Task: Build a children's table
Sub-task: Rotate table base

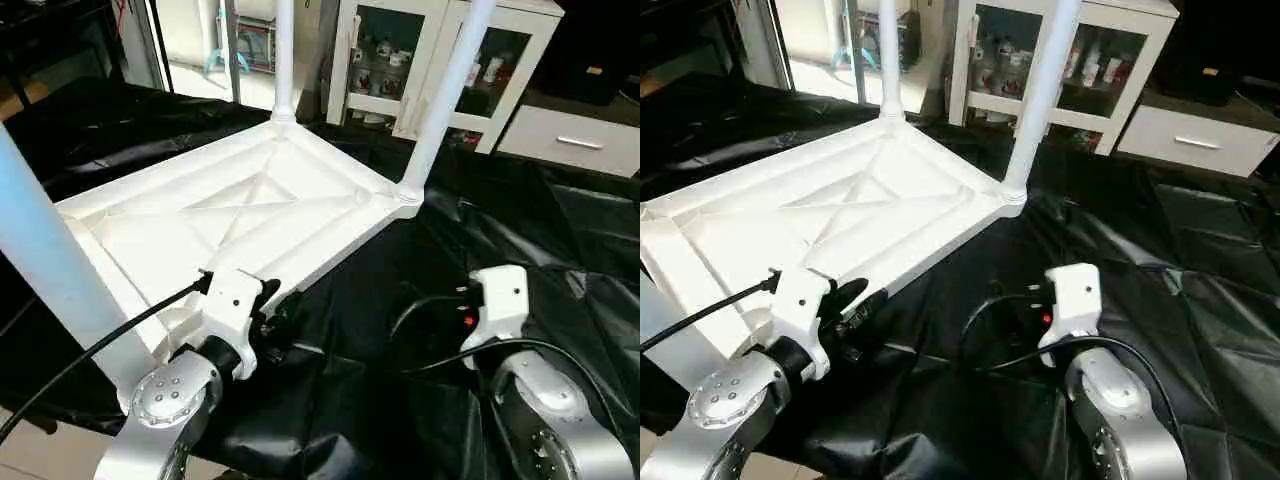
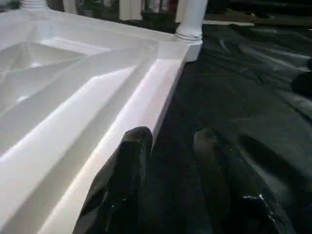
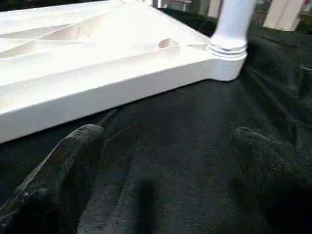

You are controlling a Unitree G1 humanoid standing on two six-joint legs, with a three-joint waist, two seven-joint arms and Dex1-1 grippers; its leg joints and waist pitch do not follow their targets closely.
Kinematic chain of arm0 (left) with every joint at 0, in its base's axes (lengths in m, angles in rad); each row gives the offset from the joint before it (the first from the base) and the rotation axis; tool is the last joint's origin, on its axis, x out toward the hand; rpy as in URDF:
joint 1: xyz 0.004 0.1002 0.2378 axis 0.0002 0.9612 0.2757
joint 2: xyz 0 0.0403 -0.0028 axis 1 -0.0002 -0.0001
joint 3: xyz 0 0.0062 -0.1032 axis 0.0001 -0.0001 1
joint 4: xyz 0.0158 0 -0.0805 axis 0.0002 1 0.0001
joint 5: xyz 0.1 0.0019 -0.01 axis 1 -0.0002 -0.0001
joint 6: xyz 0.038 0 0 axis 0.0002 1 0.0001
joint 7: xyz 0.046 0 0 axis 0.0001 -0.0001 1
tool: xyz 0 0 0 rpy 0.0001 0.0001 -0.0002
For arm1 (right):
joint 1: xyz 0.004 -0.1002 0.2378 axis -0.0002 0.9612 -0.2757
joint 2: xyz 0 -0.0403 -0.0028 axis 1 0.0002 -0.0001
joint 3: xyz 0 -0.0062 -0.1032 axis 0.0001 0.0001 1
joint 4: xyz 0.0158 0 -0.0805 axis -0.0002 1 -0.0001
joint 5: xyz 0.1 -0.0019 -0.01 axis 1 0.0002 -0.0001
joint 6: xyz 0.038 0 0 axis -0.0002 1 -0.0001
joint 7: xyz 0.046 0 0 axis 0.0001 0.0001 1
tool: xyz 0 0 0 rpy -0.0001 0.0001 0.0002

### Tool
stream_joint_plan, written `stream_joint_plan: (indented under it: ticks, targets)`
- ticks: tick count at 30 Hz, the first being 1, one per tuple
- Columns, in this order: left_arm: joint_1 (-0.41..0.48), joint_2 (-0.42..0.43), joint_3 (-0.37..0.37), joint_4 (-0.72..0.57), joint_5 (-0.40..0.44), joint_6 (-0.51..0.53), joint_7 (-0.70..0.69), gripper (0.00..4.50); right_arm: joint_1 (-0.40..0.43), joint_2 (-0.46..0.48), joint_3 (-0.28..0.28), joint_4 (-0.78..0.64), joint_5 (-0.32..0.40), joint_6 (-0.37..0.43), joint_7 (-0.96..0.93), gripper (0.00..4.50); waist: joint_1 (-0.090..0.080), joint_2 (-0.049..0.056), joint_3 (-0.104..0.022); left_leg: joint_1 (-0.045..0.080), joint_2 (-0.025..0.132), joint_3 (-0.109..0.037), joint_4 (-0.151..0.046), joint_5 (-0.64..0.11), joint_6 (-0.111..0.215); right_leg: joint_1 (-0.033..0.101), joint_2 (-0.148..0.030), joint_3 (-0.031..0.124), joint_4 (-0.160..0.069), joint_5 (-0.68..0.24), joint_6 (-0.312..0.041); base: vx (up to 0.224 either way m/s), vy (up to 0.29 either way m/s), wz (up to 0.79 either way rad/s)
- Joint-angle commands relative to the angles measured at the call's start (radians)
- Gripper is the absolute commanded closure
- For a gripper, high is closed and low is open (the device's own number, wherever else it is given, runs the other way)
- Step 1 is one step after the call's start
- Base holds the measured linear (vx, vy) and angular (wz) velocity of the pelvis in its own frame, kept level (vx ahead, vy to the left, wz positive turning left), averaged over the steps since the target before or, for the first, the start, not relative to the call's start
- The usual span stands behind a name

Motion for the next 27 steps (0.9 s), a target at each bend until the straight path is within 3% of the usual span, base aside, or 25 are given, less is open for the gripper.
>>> stream_joint_plan:
  ticks: [1,2,4,7,10,14,16,18,20,23,24,26,27]
  targets:
    - [0.022,0.007,-0.007,-0.008,-0.030,-0.007,-0.030,2.75,-0.004,-0.012,-0.011,0.006,-0.007,0.016,0.000,0.00,0.006,0.005,-0.046,0.022,0.071,-0.043,-0.095,-0.317,-0.044,0.024,-0.062,0.053,-0.068,-0.257,-0.098,0.000,0.000,0.00]
    - [0.049,0.023,-0.003,-0.011,-0.025,-0.025,-0.033,2.75,-0.004,-0.015,-0.012,0.008,-0.008,0.020,0.002,0.00,0.005,-0.004,-0.046,0.019,0.072,-0.043,-0.096,-0.314,-0.040,0.026,-0.062,0.052,-0.068,-0.268,-0.095,0.000,0.000,0.00]
    - [0.060,0.030,0.001,-0.008,-0.014,-0.034,-0.021,2.75,-0.003,-0.017,-0.012,0.008,-0.007,0.022,0.003,0.00,0.007,0.002,-0.045,0.022,0.072,-0.043,-0.097,-0.324,-0.042,0.024,-0.061,0.052,-0.069,-0.282,-0.090,0.000,0.000,0.00]
    - [0.073,0.039,0.007,-0.002,-0.004,-0.042,0.003,2.75,0.001,-0.021,-0.009,0.011,-0.006,0.023,0.008,0.00,0.006,-0.005,-0.043,0.025,0.072,-0.044,-0.098,-0.360,-0.049,0.020,-0.060,0.052,-0.074,-0.326,-0.077,0.000,0.000,0.00]
    - [0.011,0.034,-0.005,0.046,0.001,-0.052,-0.004,2.75,-0.012,-0.017,-0.004,0.031,-0.012,0.023,0.007,0.00,0.012,-0.007,-0.041,0.033,0.070,-0.044,-0.097,-0.397,-0.062,0.011,-0.061,0.052,-0.083,-0.392,-0.055,0.000,0.000,0.00]
    - [-0.129,0.047,-0.046,0.217,0.016,-0.041,-0.046,2.75,-0.035,-0.011,0.012,0.041,-0.023,0.027,0.013,0.00,0.015,-0.008,-0.045,0.034,0.065,-0.048,-0.098,-0.401,-0.076,0.010,-0.062,0.051,-0.083,-0.405,-0.035,0.000,0.000,0.00]
    - [-0.189,0.064,-0.082,0.293,0.025,-0.039,-0.087,2.75,-0.042,-0.013,0.014,0.044,-0.027,0.030,0.012,0.00,0.013,-0.007,-0.047,0.024,0.067,-0.052,-0.101,-0.378,-0.080,0.019,-0.065,0.050,-0.078,-0.377,-0.039,0.000,0.000,0.00]
    - [-0.241,0.072,-0.115,0.340,0.011,-0.030,-0.149,2.75,-0.046,-0.013,0.006,0.045,-0.027,0.033,0.004,0.00,0.017,-0.005,-0.048,0.032,0.066,-0.048,-0.099,-0.376,-0.080,0.013,-0.066,0.052,-0.079,-0.362,-0.049,0.000,0.000,0.00]
    - [-0.269,0.080,-0.132,0.369,0.020,-0.027,-0.169,2.75,-0.046,-0.012,0.004,0.045,-0.027,0.034,0.001,0.00,0.018,-0.002,-0.054,0.030,0.069,-0.048,-0.098,-0.344,-0.079,0.019,-0.067,0.052,-0.069,-0.297,-0.074,0.000,0.000,0.00]
    - [-0.306,0.079,-0.137,0.420,0.047,-0.026,-0.151,2.75,-0.042,-0.013,0.003,0.042,-0.029,0.034,0.000,0.00,0.018,-0.006,-0.058,0.028,0.069,-0.044,-0.095,-0.305,-0.066,0.024,-0.066,0.052,-0.062,-0.235,-0.099,0.000,0.000,0.00]
    - [-0.338,0.081,-0.139,0.469,0.068,-0.031,-0.131,2.75,-0.038,-0.012,0.002,0.034,-0.030,0.036,-0.004,0.00,0.018,0.001,-0.059,0.027,0.070,-0.044,-0.094,-0.283,-0.062,0.027,-0.069,0.053,-0.059,-0.205,-0.113,0.000,0.000,0.00]
    - [-0.361,0.082,-0.139,0.503,0.078,-0.037,-0.116,2.75,-0.036,-0.011,0.001,0.031,-0.031,0.038,-0.005,0.00,0.019,-0.004,-0.061,0.027,0.068,-0.041,-0.090,-0.259,-0.050,0.030,-0.067,0.052,-0.056,-0.174,-0.127,0.000,0.000,0.00]
    - [-0.375,0.078,-0.137,0.524,0.084,-0.044,-0.104,2.75,-0.034,-0.010,-0.001,0.027,-0.031,0.040,-0.007,0.00,0.020,0.004,-0.061,0.027,0.068,-0.042,-0.091,-0.255,-0.049,0.030,-0.067,0.053,-0.056,-0.172,-0.131,0.000,0.000,0.00]
